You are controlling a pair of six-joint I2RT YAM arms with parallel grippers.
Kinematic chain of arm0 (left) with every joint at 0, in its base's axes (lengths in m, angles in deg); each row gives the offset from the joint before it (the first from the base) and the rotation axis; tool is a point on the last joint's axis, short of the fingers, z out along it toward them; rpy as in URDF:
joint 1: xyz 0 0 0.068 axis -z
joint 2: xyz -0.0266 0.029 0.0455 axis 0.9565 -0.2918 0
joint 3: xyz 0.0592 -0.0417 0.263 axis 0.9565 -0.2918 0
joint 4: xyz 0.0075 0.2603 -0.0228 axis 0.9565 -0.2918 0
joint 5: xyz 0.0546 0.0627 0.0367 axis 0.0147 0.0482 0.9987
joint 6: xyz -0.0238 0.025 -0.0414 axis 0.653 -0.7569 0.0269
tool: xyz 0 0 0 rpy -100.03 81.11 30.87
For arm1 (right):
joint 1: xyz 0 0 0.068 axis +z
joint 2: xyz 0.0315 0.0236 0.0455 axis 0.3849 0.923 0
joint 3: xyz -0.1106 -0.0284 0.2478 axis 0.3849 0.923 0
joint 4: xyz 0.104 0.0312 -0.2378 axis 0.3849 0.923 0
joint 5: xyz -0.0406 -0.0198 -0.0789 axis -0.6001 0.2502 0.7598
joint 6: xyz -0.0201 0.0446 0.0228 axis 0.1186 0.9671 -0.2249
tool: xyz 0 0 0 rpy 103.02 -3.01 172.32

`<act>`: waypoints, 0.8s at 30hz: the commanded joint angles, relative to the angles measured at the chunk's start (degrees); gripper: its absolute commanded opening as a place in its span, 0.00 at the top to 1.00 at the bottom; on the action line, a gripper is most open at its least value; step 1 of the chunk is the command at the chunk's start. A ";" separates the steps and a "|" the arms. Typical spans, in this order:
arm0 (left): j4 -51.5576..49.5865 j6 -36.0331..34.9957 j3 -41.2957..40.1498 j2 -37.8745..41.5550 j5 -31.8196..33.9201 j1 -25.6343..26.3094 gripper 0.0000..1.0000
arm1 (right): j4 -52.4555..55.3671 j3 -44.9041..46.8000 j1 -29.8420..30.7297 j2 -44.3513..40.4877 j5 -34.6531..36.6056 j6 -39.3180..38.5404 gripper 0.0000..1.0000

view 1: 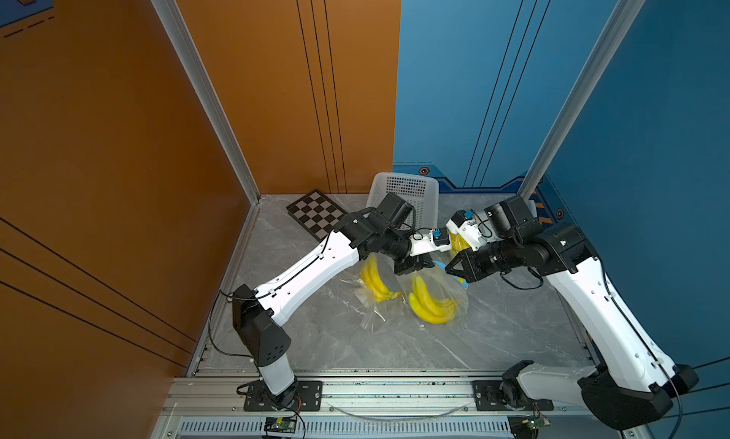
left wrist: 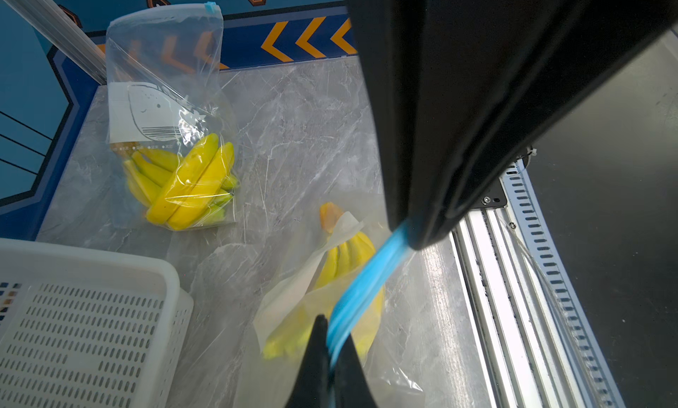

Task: Open the zip-top bag and take out the banana
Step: Pick up the zipper food storage bag at the center of the board.

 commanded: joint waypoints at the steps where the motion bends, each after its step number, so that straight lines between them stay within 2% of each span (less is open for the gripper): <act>1: -1.40 1.80 -0.63 -0.03 1.98 0.28 1.00 | 0.55 0.41 -1.56 -1.89 -1.08 0.83 0.55; 3: -1.38 2.49 -0.76 0.15 2.41 -0.15 1.00 | -0.42 0.59 -3.52 -4.26 -2.59 0.91 0.39; 4: -1.36 2.84 -0.76 0.23 2.20 -0.50 1.00 | -1.37 1.41 -4.58 -6.39 -3.42 0.28 0.35; 6: -1.32 2.98 -0.77 0.35 2.05 -0.86 1.00 | -4.63 4.96 -6.17 -11.66 -3.91 -2.04 0.33; 9: -1.34 2.72 -0.61 0.63 2.41 -0.91 1.00 | -13.07 16.07 -7.39 -22.47 -3.82 -6.31 0.33; 13: -1.32 2.64 -1.69 1.63 3.19 -0.91 1.00 | -25.87 30.20 -8.62 -33.71 -4.85 -7.53 0.37; 15: -1.34 2.56 -2.63 2.27 3.29 -1.00 1.00 | -31.21 34.55 -9.42 -36.56 -5.22 -7.11 0.45; 17: -1.39 2.37 -3.60 2.93 3.59 -1.00 1.00 | -34.43 36.86 -10.21 -37.41 -3.70 -5.80 0.55; 18: -1.35 2.28 -3.91 3.16 3.66 -1.00 1.00 | -34.99 37.20 -10.47 -37.14 -4.28 -5.87 0.56; 24: -1.37 1.93 -4.28 3.62 3.85 -1.17 1.00 | -36.14 36.61 -10.90 -34.11 -8.30 -6.82 0.55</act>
